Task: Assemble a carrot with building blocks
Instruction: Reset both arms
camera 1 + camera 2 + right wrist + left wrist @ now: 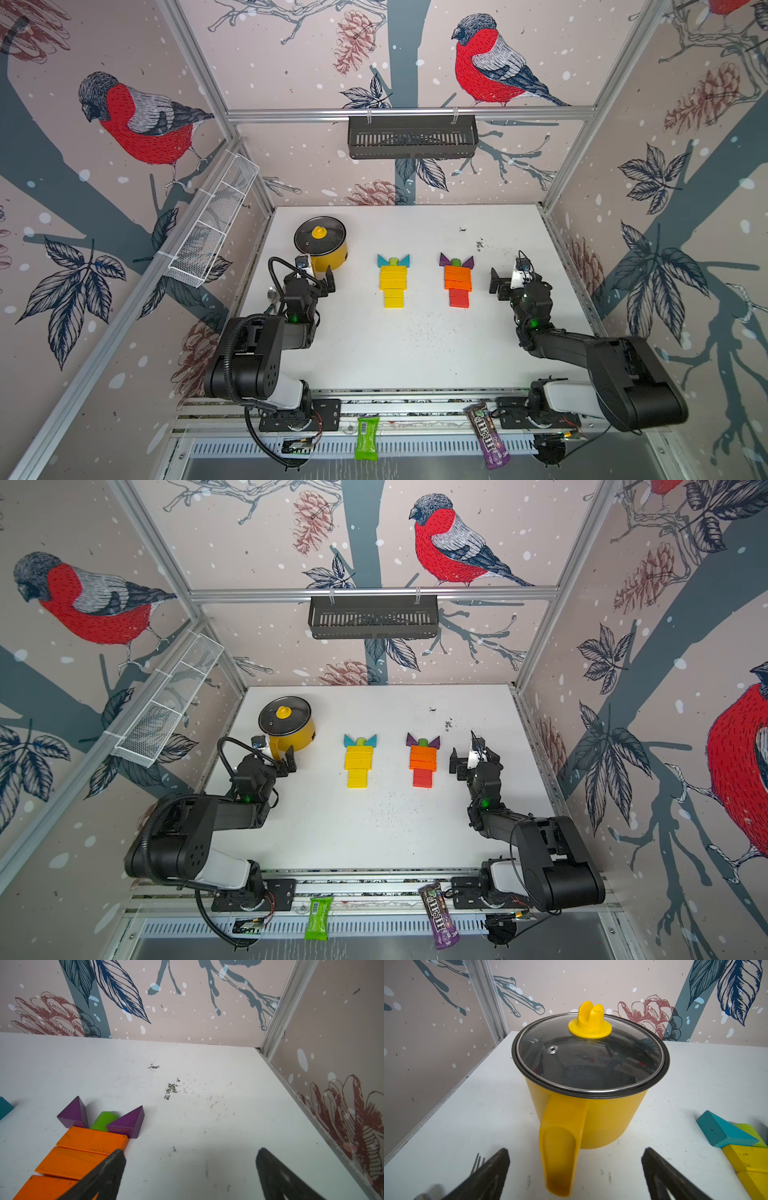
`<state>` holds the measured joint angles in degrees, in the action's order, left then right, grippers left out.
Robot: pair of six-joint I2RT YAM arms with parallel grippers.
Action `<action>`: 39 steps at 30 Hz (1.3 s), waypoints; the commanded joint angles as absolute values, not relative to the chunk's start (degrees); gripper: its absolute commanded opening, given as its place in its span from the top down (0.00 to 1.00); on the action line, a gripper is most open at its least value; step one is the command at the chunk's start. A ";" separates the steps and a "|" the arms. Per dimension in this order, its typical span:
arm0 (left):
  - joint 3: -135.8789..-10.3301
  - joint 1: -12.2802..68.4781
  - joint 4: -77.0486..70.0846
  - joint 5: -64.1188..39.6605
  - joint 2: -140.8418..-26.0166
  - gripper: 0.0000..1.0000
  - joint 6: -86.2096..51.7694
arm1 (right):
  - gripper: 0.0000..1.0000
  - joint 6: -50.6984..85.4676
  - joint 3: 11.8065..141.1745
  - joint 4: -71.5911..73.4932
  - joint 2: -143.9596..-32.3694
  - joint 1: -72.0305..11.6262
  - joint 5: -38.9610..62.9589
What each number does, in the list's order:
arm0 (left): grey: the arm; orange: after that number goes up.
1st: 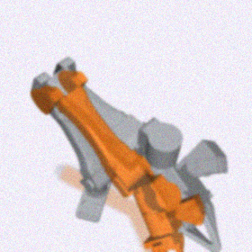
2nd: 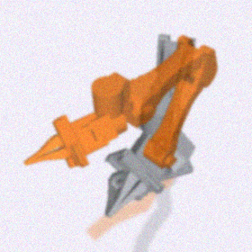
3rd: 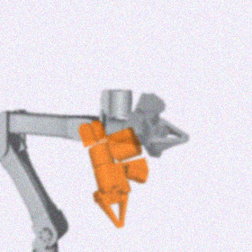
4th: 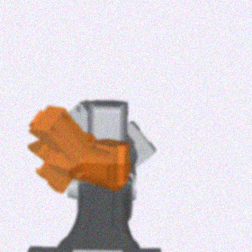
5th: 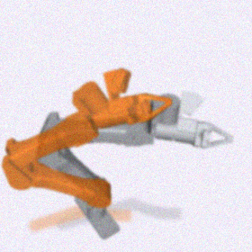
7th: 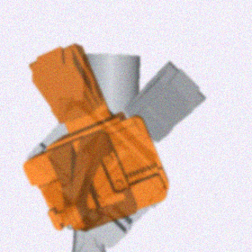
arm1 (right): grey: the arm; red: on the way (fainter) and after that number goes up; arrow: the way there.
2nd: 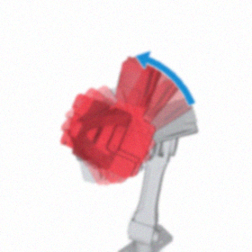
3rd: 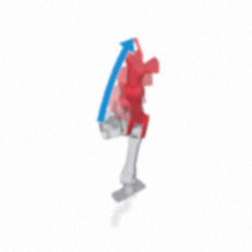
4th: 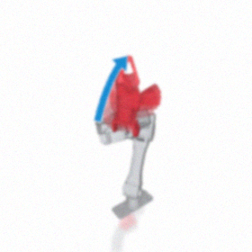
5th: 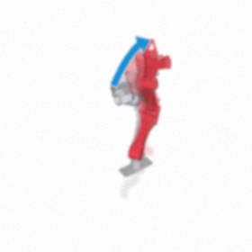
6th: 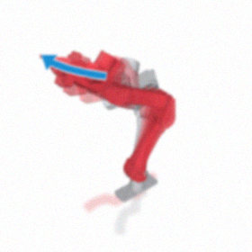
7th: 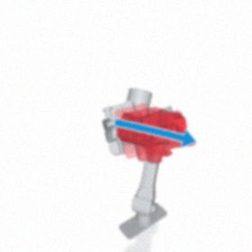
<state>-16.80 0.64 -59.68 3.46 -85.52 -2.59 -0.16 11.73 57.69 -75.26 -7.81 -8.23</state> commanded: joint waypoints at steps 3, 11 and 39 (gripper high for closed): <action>-17.12 0.53 -61.08 3.44 -85.34 0.01 -2.10 | 0.00 2.39 8.87 68.60 -75.56 -3.53 -11.70; -17.09 0.53 -61.08 3.46 -85.34 0.01 -2.11 | 0.00 1.26 8.69 80.53 -87.66 -4.52 -13.36; -17.15 0.53 -61.08 3.42 -85.34 0.01 -2.11 | 0.01 3.98 13.54 68.36 -86.04 -0.18 -5.78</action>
